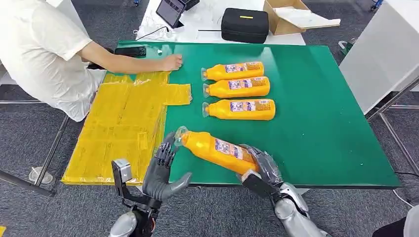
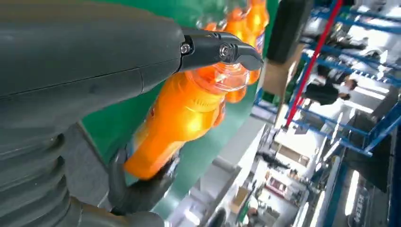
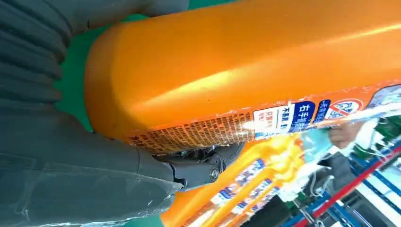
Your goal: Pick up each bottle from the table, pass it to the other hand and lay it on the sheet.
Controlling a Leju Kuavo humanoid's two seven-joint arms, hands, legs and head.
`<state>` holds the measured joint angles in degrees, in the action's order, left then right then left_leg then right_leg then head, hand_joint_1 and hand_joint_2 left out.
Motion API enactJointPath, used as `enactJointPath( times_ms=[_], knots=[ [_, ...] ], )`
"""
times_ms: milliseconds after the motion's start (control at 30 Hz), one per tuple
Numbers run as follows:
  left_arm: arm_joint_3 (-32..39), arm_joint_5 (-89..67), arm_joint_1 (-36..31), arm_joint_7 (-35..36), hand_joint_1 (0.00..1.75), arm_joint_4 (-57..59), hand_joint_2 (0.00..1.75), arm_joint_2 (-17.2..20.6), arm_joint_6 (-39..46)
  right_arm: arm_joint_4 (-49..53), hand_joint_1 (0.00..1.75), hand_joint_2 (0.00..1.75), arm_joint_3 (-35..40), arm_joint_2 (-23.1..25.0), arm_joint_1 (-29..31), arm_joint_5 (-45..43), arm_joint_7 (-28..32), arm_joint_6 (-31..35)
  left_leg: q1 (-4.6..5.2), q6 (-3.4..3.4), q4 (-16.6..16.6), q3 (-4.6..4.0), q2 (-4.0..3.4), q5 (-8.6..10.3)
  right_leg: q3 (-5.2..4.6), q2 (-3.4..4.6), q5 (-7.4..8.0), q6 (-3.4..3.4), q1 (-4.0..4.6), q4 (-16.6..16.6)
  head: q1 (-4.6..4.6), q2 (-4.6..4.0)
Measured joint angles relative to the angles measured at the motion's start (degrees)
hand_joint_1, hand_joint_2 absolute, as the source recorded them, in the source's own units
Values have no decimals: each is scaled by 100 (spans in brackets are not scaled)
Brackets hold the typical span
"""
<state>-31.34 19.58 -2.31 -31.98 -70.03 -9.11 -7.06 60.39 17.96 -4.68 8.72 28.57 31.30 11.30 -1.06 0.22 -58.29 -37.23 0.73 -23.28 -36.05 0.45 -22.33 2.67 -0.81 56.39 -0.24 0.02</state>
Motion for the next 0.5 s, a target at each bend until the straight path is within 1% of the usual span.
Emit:
enactJointPath(
  times_ms=[133, 333, 467, 500],
  knots=[
    [100, 50, 34, -173, 0, -203, 175, -26, 175, 22, 175, 175, 53, 199, -5, -92, 0, 61, -1, 0, 0, 1, -1, 0, -1, 1, 0, 0, 1, 1, -2, -2],
    [407, 844, 225, -149, 0, -717, 175, -217, 652, 22, 175, 175, 243, 403, -2, -103, -66, 105, 0, 0, 0, 0, 0, 0, -3, 0, -1, 0, -1, -1, 0, -2],
    [492, 732, 260, -249, 0, -907, 175, -267, 890, 24, 175, 175, 409, 486, 1, -59, -94, 96, 0, 0, 0, 0, 0, 0, -4, 0, 0, 0, -1, -1, -2, -2],
    [494, 741, 262, -286, 0, -909, 175, -275, 886, 24, 171, 175, 441, 499, 2, -61, -94, 105, 0, 0, 0, 0, 0, 0, -4, 0, 0, 0, -1, -1, 0, -2]
  ],
)
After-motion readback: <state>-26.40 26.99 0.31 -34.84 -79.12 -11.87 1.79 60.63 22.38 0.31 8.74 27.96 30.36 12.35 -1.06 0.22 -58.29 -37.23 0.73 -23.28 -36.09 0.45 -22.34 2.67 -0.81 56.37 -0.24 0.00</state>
